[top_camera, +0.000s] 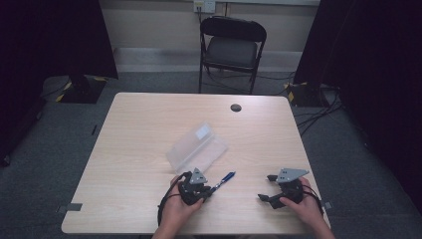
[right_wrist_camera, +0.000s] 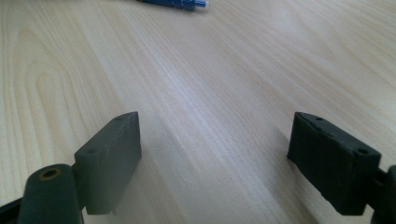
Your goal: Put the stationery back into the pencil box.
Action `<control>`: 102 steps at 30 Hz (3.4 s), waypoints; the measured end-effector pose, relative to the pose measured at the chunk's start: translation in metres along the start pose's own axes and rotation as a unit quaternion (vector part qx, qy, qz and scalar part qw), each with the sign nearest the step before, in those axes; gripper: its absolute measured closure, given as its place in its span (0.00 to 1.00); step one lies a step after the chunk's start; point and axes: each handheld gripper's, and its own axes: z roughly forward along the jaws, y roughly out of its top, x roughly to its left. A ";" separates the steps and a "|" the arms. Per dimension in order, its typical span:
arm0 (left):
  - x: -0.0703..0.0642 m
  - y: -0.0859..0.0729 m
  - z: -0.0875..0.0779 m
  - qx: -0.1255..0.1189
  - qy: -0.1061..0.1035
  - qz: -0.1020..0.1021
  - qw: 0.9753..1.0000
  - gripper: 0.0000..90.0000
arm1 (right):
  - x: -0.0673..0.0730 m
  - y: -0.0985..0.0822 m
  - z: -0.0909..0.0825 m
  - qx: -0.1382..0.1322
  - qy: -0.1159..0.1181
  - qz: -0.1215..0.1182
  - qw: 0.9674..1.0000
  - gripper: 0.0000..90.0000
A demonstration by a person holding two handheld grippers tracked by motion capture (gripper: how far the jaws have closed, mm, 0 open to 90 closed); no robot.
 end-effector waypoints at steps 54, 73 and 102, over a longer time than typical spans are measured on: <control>0.040 0.054 -0.026 -0.042 0.029 -0.032 0.998 0.90 | 0.000 0.000 0.000 0.000 -0.001 0.000 1.000 0.18; 0.059 0.060 -0.024 -0.044 0.049 -0.043 0.997 0.90 | 0.000 0.000 0.000 0.001 0.001 0.000 1.000 0.18; 0.081 0.074 -0.005 -0.049 0.086 -0.066 0.993 0.90 | 0.000 0.000 0.000 0.000 0.000 0.000 1.000 0.18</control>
